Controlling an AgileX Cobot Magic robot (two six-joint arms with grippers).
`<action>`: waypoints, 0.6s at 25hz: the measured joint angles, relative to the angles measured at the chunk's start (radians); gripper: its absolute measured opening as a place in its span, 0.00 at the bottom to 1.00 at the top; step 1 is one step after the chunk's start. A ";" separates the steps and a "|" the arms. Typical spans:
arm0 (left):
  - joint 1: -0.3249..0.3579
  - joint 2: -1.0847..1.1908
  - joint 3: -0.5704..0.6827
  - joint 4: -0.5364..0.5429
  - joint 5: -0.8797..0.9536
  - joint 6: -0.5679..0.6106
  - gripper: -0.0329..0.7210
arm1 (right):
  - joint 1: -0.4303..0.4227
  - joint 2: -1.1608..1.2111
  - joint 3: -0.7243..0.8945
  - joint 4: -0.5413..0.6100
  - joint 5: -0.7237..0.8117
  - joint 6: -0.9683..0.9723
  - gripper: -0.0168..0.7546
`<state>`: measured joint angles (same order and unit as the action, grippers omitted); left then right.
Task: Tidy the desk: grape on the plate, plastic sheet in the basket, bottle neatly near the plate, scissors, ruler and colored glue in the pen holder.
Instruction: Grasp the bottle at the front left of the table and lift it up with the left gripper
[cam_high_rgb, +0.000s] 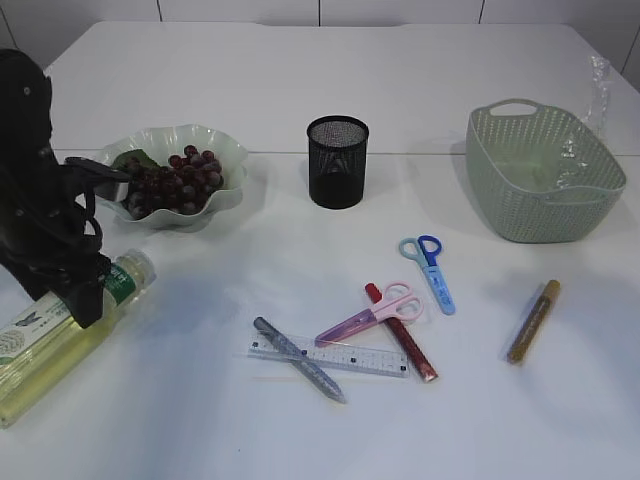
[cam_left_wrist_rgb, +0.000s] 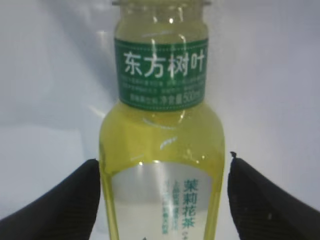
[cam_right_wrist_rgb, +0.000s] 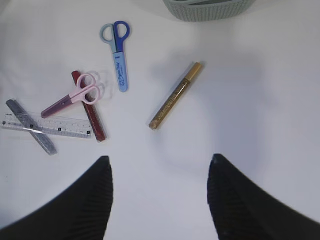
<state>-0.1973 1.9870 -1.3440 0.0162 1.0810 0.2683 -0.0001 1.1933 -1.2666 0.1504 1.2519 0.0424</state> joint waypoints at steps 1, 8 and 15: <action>0.000 0.009 -0.005 0.000 -0.001 0.000 0.80 | 0.000 0.000 0.000 0.000 0.000 0.000 0.61; 0.000 0.059 -0.016 0.004 -0.014 0.000 0.80 | 0.000 0.000 0.000 0.000 0.000 0.000 0.61; 0.000 0.079 -0.018 0.004 -0.023 0.000 0.81 | 0.000 0.000 0.000 0.000 0.000 0.000 0.61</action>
<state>-0.1973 2.0663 -1.3617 0.0200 1.0583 0.2683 -0.0001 1.1933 -1.2666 0.1504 1.2519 0.0424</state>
